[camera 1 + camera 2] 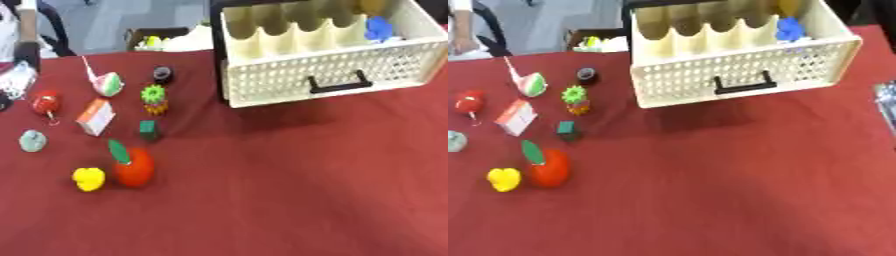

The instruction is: Pick up objects from table and place into drawer.

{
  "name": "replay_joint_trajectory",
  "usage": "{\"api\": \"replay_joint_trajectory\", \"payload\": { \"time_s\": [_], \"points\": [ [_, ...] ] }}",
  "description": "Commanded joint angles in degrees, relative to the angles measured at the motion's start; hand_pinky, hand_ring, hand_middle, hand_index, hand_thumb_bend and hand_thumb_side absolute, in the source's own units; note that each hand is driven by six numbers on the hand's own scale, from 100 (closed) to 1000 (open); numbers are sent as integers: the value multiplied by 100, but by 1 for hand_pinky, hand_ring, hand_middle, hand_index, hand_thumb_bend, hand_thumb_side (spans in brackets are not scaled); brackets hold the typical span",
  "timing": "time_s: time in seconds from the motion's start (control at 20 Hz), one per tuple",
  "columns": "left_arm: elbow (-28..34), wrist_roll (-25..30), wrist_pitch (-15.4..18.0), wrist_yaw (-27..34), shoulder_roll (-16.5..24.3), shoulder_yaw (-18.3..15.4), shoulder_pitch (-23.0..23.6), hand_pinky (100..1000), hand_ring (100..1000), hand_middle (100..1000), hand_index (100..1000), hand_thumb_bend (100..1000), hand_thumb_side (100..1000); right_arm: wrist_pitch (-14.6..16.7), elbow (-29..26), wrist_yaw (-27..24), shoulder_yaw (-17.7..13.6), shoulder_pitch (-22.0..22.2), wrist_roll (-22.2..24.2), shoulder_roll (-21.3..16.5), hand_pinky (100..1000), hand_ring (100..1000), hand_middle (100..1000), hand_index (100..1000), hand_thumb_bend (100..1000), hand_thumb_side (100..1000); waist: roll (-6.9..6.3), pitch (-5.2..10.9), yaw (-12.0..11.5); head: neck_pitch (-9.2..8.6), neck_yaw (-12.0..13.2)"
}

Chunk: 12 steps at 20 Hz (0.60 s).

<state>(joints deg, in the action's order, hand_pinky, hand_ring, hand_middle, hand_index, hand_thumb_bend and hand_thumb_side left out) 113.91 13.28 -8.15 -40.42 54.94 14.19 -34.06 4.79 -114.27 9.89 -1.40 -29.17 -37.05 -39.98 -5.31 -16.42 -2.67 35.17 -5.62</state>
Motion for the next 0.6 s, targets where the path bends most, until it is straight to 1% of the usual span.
{"api": "replay_joint_trajectory", "payload": {
  "time_s": [0.05, 0.15, 0.25, 0.3, 0.35, 0.45, 0.5, 0.6],
  "points": [
    [69, 368, -33, -5, 259, 163, -144, 713, 702, 767, 1000, 118, 912, 4, -32, -27, -47, -66, 29, -83, 449, 471, 413, 783, 100, 449, 9, 101, 12, -91, 28],
    [69, 600, -66, 26, 256, 282, -185, 717, 709, 779, 1000, 124, 903, -1, -32, -31, -44, -66, 45, -75, 449, 471, 412, 783, 100, 449, 6, 95, 24, -117, 31],
    [69, 765, -70, 73, 238, 374, -229, 719, 730, 810, 1000, 143, 894, -2, -32, -37, -41, -69, 62, -65, 449, 471, 412, 783, 100, 442, 5, 88, 35, -134, 35],
    [69, 826, -65, 95, 232, 408, -248, 720, 734, 807, 1000, 149, 893, -2, -32, -39, -39, -69, 69, -60, 449, 471, 412, 783, 100, 440, 5, 86, 39, -138, 36],
    [69, 897, -59, 130, 224, 450, -259, 722, 739, 816, 1000, 188, 911, -2, -32, -42, -36, -71, 77, -55, 449, 470, 412, 783, 100, 448, 4, 82, 42, -143, 38],
    [69, 1080, -53, 193, 192, 542, -292, 728, 749, 825, 1000, 219, 937, 0, -32, -50, -31, -76, 92, -44, 449, 471, 413, 783, 100, 448, 3, 78, 44, -141, 47],
    [69, 1157, -60, 233, 174, 577, -313, 728, 749, 825, 1000, 219, 937, 2, -32, -53, -29, -79, 97, -39, 449, 471, 413, 783, 100, 448, 2, 77, 43, -141, 50],
    [69, 1295, -69, 330, 129, 671, -364, 730, 757, 831, 1000, 270, 981, 6, -32, -62, -20, -83, 112, -27, 448, 470, 412, 782, 100, 448, 1, 75, 45, -147, 53]
  ]
}}
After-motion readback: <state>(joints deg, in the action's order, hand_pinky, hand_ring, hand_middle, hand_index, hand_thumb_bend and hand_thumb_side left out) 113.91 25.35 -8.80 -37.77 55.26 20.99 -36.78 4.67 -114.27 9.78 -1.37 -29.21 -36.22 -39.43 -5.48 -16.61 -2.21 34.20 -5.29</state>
